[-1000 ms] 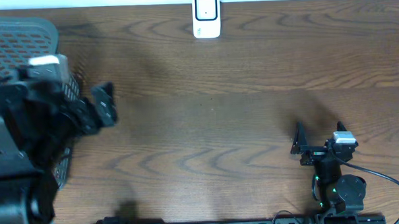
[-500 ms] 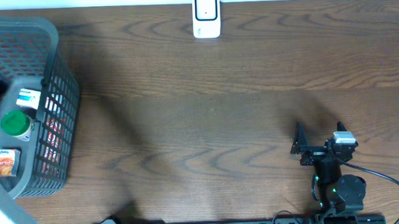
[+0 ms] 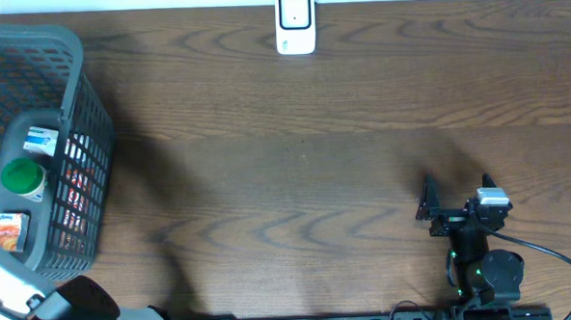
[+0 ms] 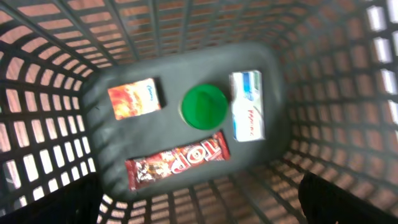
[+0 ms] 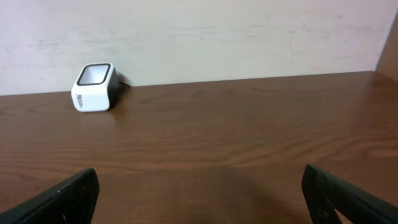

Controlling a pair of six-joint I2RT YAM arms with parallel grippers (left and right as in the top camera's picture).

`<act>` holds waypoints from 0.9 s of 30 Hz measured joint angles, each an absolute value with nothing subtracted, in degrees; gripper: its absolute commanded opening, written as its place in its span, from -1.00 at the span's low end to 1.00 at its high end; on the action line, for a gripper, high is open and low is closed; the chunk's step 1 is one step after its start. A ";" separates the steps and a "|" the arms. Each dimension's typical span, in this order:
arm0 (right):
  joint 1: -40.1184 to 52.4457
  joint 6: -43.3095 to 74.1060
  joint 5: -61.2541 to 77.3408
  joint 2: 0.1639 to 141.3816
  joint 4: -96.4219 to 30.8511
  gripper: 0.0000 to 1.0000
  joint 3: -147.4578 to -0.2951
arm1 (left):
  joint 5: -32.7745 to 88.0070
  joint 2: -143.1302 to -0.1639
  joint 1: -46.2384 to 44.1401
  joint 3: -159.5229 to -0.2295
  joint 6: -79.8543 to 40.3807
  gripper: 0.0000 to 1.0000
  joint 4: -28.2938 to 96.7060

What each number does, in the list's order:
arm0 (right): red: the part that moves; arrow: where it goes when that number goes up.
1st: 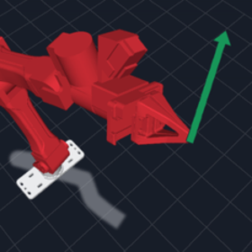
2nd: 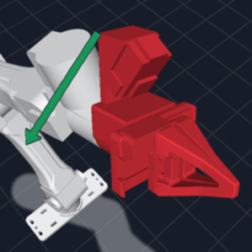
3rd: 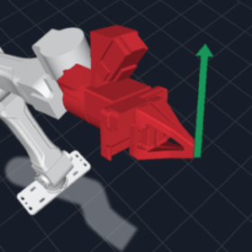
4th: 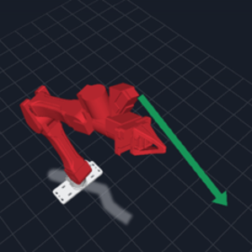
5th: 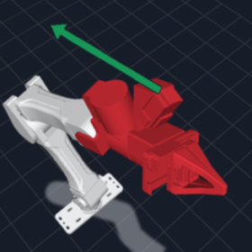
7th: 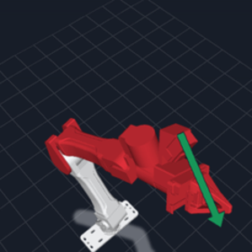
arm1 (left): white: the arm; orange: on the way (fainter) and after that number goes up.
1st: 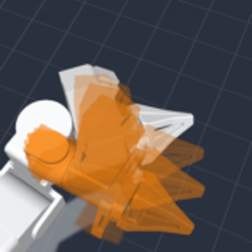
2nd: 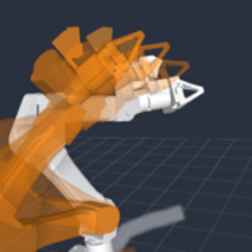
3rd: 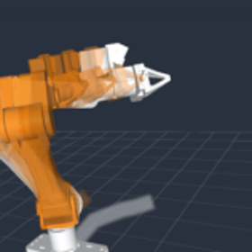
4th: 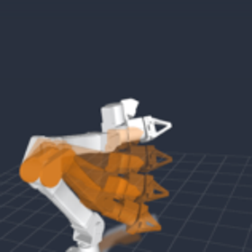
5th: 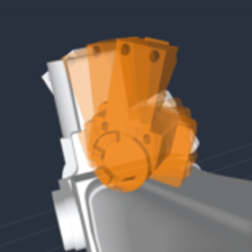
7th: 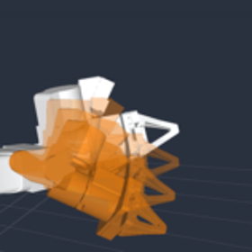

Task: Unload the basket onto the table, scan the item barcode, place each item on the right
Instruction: 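Reach the left gripper into the basket toward the green-lidded jar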

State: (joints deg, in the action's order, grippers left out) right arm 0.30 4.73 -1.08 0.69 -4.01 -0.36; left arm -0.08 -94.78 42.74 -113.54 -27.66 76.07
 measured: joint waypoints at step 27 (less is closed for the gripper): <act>0.30 4.73 -1.08 0.69 -4.01 0.99 -0.36 | -2.98 -107.24 40.64 -94.26 -30.24 0.99 53.21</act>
